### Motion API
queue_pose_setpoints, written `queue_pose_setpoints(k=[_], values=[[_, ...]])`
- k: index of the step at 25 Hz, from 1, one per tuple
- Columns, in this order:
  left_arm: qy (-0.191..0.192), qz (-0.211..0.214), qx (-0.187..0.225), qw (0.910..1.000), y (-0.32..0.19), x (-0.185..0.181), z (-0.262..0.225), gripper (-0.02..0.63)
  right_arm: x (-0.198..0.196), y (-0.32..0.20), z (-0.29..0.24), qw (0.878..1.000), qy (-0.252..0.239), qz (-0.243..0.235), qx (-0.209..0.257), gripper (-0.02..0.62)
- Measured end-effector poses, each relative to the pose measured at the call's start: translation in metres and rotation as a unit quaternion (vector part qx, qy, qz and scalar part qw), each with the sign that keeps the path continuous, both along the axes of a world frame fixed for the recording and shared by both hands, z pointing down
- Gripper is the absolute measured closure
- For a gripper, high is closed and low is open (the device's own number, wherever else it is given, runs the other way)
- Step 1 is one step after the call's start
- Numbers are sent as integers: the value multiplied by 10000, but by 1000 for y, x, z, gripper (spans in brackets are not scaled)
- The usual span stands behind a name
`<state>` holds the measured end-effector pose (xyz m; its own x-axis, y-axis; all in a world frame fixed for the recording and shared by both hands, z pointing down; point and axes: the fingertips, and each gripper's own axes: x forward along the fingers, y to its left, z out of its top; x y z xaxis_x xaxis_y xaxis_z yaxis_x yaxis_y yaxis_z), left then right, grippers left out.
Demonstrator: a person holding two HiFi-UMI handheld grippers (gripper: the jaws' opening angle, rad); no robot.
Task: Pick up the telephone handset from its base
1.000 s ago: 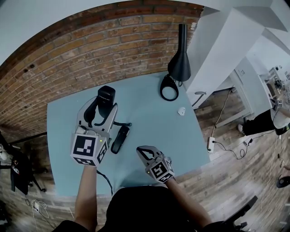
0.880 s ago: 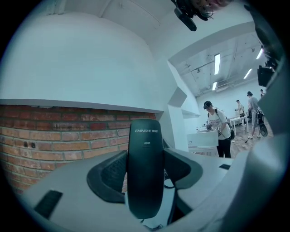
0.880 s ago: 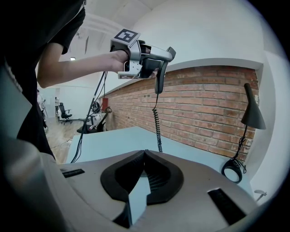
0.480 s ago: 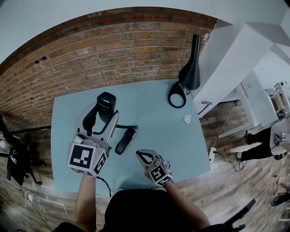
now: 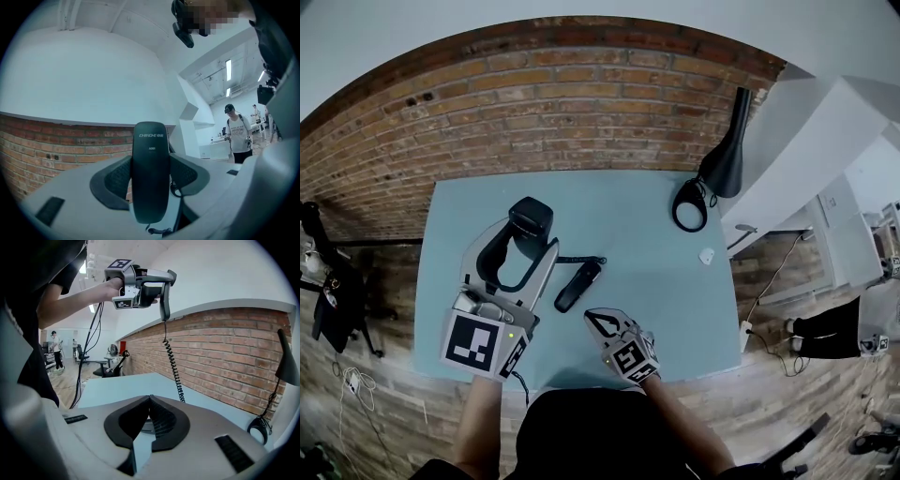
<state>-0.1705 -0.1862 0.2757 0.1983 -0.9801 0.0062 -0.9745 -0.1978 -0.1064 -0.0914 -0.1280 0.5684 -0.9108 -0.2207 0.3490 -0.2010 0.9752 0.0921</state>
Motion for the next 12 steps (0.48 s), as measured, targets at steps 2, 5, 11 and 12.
queue_pose_setpoints(k=[2,5,11,12], values=[[-8,-32,20,10000,9,-3,-2,328,-7,6,0,9999,0,-113,-3,580],[17,-77,52,10000,26,-5,-4,328,-19,17,1,9997,1,-251,-23,580],[10,-105,7,9999,55,-10,-2,328,-42,39,1,9988,-5,-488,-15,580],[14,-117,-2,9999,60,-9,-1,328,-44,43,1,9986,-11,-520,-16,580]])
